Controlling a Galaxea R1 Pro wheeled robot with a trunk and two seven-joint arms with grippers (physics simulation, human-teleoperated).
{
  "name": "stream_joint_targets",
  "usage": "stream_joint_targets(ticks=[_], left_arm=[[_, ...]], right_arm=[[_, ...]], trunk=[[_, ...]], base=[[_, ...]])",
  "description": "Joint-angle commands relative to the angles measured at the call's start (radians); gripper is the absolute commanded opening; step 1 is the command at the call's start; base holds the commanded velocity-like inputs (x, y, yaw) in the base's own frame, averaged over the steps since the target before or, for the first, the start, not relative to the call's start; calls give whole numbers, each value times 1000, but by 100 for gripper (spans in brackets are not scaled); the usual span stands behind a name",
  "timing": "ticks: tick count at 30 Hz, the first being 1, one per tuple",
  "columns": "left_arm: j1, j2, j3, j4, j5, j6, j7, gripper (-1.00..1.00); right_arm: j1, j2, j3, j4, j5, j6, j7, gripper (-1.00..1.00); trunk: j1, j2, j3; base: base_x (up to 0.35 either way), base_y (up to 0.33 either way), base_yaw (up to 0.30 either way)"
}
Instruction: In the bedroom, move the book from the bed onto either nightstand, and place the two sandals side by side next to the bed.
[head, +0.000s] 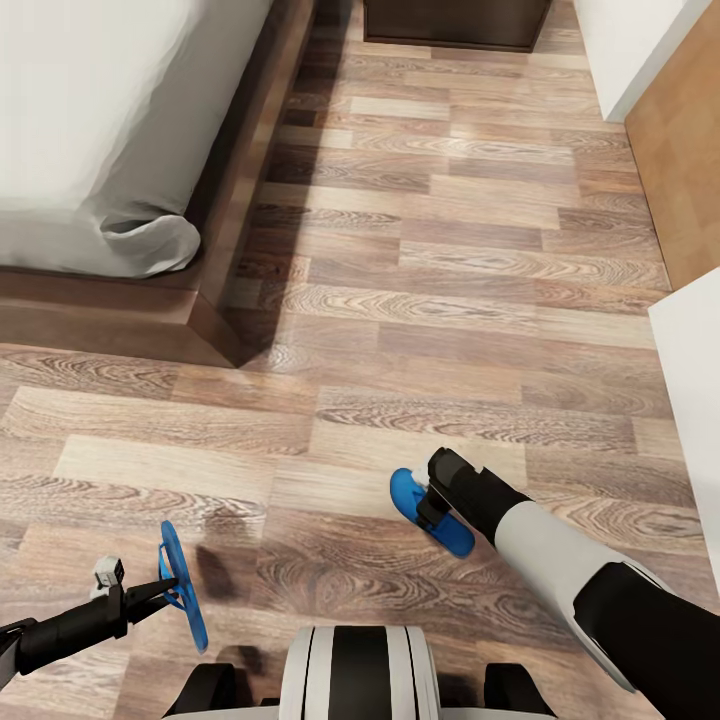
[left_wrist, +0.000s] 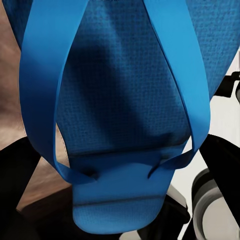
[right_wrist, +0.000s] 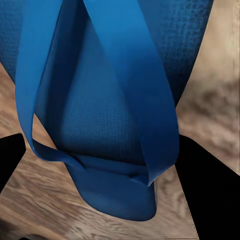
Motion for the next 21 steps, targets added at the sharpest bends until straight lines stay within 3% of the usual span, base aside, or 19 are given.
stream_joint_targets(ticks=[1,21], left_arm=[[0,0,-8,0,7,11,-3,-100],[0,2,-6,0,3,11,-2,-100]], right_arm=[[-1,0,3,-1,9,2,9,-100],[-1,0,-3,-1,3,1,10,-100]], trunk=[[-1,0,3],[-10,5,81]], base=[[0,0,0],[0,0,0]])
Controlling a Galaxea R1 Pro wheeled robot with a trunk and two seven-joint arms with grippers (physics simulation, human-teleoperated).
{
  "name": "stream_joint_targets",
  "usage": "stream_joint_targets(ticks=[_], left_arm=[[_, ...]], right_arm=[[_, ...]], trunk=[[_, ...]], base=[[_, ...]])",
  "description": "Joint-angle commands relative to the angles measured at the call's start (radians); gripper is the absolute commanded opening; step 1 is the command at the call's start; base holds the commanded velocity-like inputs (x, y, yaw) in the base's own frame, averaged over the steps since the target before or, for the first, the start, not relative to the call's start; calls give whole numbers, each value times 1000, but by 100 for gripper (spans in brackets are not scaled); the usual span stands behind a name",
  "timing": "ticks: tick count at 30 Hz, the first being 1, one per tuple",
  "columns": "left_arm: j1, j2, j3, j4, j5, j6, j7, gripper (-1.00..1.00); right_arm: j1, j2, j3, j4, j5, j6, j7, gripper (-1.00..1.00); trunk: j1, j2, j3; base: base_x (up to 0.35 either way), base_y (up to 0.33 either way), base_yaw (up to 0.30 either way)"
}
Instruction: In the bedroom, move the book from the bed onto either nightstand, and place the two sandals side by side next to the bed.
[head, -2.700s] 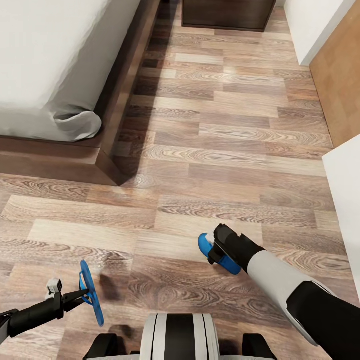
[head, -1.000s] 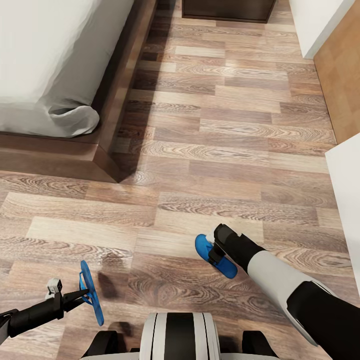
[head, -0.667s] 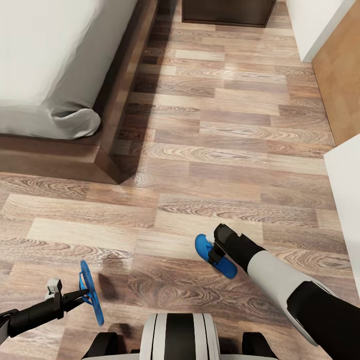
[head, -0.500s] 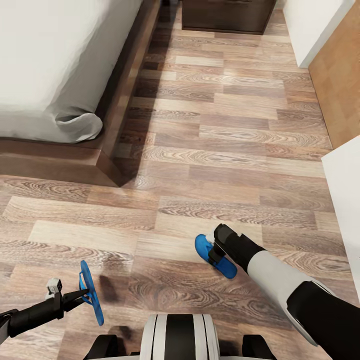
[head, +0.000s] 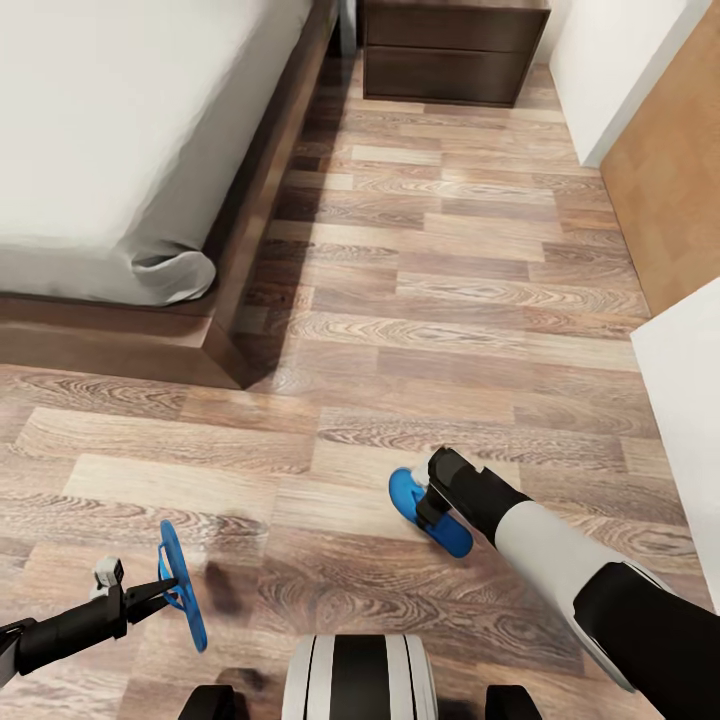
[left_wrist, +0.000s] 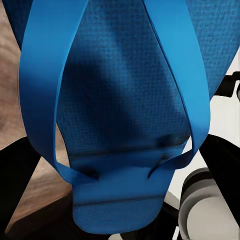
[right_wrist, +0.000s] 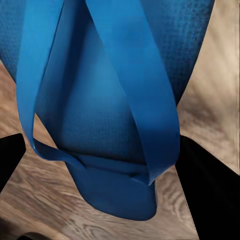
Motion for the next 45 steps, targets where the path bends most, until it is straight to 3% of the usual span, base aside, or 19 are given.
stream_joint_targets(ticks=[1,4,15,45], left_arm=[[0,0,-8,0,6,11,-3,-100],[0,0,-8,0,5,11,-3,-100],[0,4,-8,0,3,11,-3,-100],[0,4,-9,2,-2,2,-2,-100]], right_arm=[[-1,0,2,-1,8,3,2,-100],[-1,0,-8,-1,8,3,2,-100],[-1,4,-101,-1,6,-2,1,-100],[-1,3,-109,0,6,1,1,-100]], trunk=[[-1,0,3],[-2,1,15],[-7,3,58],[-20,10,174]], base=[[0,0,0],[0,0,0],[0,0,0],[0,0,0]])
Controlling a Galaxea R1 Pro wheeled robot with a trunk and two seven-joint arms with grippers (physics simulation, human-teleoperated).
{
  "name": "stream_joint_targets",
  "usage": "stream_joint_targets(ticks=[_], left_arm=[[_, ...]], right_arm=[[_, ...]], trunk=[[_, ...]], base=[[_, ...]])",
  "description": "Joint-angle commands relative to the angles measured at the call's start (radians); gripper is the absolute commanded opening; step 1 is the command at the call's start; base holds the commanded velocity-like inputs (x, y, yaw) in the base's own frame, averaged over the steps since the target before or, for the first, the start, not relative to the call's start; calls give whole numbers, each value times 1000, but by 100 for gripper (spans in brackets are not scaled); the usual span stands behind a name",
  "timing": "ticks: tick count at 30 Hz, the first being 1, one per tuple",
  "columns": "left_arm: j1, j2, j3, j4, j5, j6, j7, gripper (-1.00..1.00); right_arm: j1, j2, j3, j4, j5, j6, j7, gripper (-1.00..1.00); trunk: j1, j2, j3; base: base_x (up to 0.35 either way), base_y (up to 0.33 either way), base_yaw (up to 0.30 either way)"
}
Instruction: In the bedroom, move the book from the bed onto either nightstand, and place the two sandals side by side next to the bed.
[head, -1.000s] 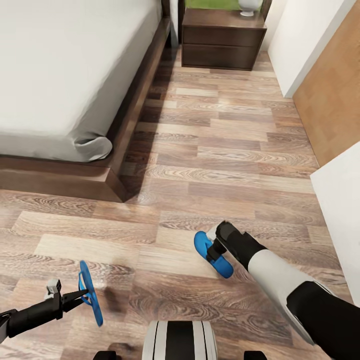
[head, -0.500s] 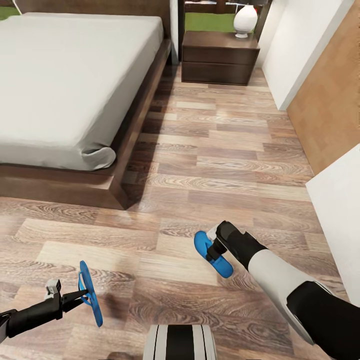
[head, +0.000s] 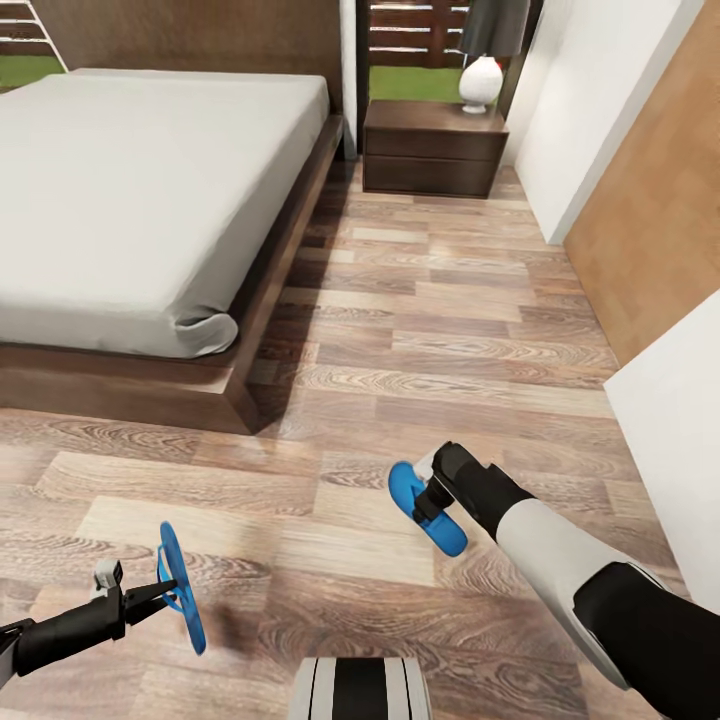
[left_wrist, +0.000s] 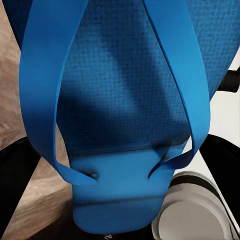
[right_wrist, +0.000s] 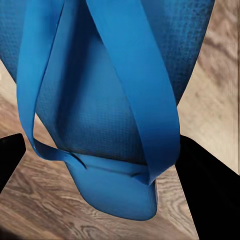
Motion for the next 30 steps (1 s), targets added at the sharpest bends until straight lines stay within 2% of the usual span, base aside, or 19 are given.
stream_joint_targets(ticks=[1,15,19,21,22,24,25,27,28,29,30], left_arm=[[0,0,-7,0,6,11,-3,-100],[0,0,-8,0,6,17,-3,-100],[0,0,-8,1,6,17,-3,-100],[0,0,-8,1,6,17,-3,-100],[0,0,-8,2,6,18,-3,-100],[0,0,-8,2,6,18,-3,-100],[0,0,-8,2,6,18,-3,-100],[0,0,-8,2,6,18,-2,-100],[0,0,-8,2,6,18,-2,-100],[0,0,-8,2,6,17,-2,-100],[0,0,-8,2,6,16,-2,-100]], right_arm=[[0,-1,3,-1,8,3,2,-100],[0,-5,-2,0,3,0,3,-100],[0,-5,-36,0,-12,-1,6,-100],[0,-7,-89,0,-29,-2,8,-100],[0,-13,-135,0,-42,-2,9,-100],[0,-22,-187,0,-58,-4,10,-100],[2,-34,-243,1,-80,-6,12,-100],[4,-46,-298,1,-107,-13,15,-100],[6,-58,-349,2,-140,-23,19,-100],[7,-63,-373,2,-159,-30,20,-100],[8,-76,-415,3,-199,-46,22,-100]], trunk=[[-1,0,3],[-7,3,57],[-9,4,73],[-10,5,81],[-10,5,85],[-11,5,92],[-11,6,96],[-12,6,104],[-13,6,108],[-13,7,112],[-14,7,115]], base=[[0,0,0],[0,0,0],[0,0,0],[0,0,0],[0,0,0],[0,0,0],[0,0,0],[0,0,0],[0,0,0],[0,0,0],[0,0,0]])
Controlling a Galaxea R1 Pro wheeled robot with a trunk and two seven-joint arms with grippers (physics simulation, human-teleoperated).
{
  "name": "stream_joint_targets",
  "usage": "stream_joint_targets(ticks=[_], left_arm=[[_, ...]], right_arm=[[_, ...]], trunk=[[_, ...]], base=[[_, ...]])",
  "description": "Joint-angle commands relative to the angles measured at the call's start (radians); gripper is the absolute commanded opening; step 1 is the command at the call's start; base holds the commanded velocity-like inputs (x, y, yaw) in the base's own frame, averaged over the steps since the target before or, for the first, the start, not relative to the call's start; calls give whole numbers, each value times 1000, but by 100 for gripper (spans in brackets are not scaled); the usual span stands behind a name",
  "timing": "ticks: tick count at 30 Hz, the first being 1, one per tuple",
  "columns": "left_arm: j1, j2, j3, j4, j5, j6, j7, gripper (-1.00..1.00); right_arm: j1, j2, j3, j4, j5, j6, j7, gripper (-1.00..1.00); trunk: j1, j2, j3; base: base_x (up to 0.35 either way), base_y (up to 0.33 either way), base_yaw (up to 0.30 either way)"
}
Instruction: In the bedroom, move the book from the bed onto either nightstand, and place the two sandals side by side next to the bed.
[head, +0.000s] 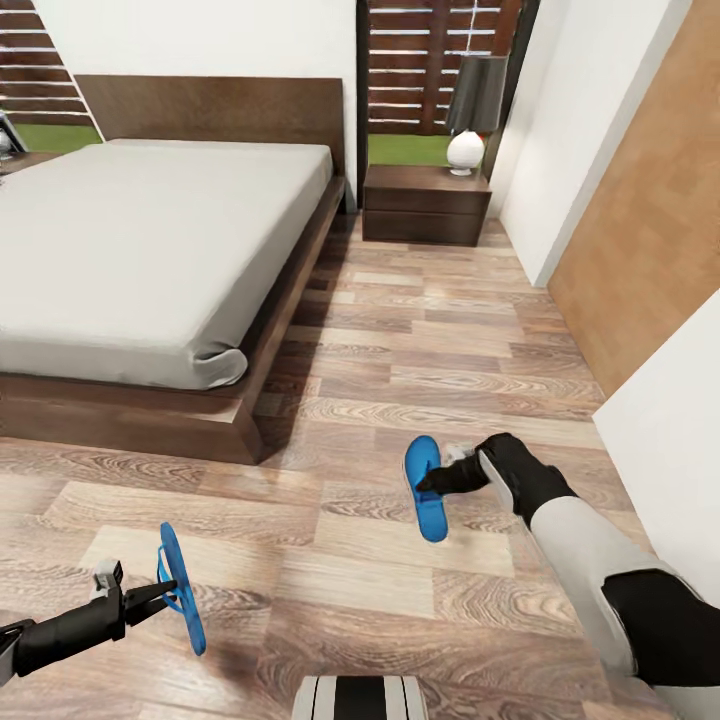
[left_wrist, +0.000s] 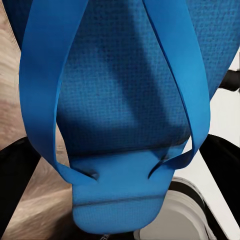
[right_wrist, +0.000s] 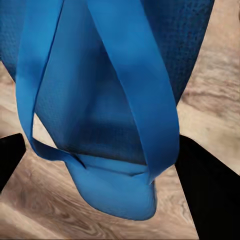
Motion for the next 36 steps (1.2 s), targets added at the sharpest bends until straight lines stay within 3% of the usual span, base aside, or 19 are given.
stream_joint_targets(ticks=[1,4,7,8,10,14,21,31,36], left_arm=[[0,0,-7,0,5,10,-4,-100],[0,1,-7,0,5,8,-4,-100],[0,0,-7,0,5,7,-4,-100],[0,-1,-7,0,5,6,-4,-100],[0,-2,-7,0,5,5,-5,-100],[0,-2,-7,0,5,4,-4,-100],[0,-4,-7,0,5,2,-5,-100],[0,-6,-7,0,5,2,-5,-100],[0,-10,-7,0,5,1,-4,-100]], right_arm=[[1,-9,-13,0,-22,-4,-2,-100],[10,-57,-77,25,-129,-41,11,-100],[17,-103,-97,86,-223,-77,54,-100],[20,-132,-104,152,-278,-130,116,-100],[23,-152,-107,252,-312,-209,203,-100],[24,-163,-109,405,-339,-325,317,-100],[25,-166,-111,512,-347,-389,409,-100],[50,-162,-111,518,-350,-410,428,-100],[79,-166,-113,518,-380,-419,429,-100]], trunk=[[-1,0,3],[-2,1,15],[-3,1,26],[-4,2,30],[-5,2,38],[-6,3,53],[-10,5,81],[-14,7,119],[-16,8,139]], base=[[0,0,0],[0,0,0],[0,0,0],[0,0,0],[0,0,0],[0,0,0],[0,0,0],[0,0,0],[0,0,0]])
